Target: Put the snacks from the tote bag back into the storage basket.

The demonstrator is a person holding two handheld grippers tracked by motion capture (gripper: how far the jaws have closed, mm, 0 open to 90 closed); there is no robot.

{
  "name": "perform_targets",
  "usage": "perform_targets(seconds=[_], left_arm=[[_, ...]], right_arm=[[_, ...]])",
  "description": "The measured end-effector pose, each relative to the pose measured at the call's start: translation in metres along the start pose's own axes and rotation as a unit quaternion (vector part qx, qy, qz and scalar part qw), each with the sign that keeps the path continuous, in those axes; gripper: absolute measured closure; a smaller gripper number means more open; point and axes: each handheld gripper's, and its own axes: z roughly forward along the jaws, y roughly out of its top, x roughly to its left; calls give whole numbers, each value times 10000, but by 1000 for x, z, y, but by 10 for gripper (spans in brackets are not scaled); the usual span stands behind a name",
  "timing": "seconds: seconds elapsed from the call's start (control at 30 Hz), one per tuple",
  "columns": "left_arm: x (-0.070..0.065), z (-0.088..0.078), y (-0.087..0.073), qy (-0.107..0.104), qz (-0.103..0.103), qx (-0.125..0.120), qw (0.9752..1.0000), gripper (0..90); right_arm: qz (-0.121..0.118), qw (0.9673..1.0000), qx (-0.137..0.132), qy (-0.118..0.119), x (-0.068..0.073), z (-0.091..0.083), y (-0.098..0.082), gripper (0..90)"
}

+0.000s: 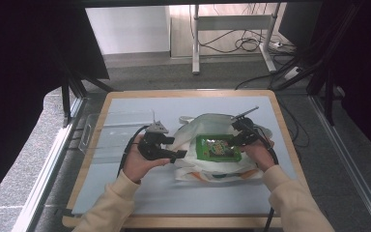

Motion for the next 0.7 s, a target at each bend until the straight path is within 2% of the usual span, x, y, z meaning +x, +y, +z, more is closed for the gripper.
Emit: perform_targets(seconds=[0.13, 0.47, 0.7], left_arm=[[0, 0, 0, 4, 4, 7, 10000, 264], [0, 0, 0, 14, 12, 29, 10000, 264], [0, 2, -1, 40, 5, 55, 10000, 264]], right_arm=[[-36, 9999, 93, -85, -1, 4, 1, 889], [-72, 9987, 345, -368, -8, 15, -3, 892], [-54, 9982, 431, -409, -11, 20, -6, 892]])
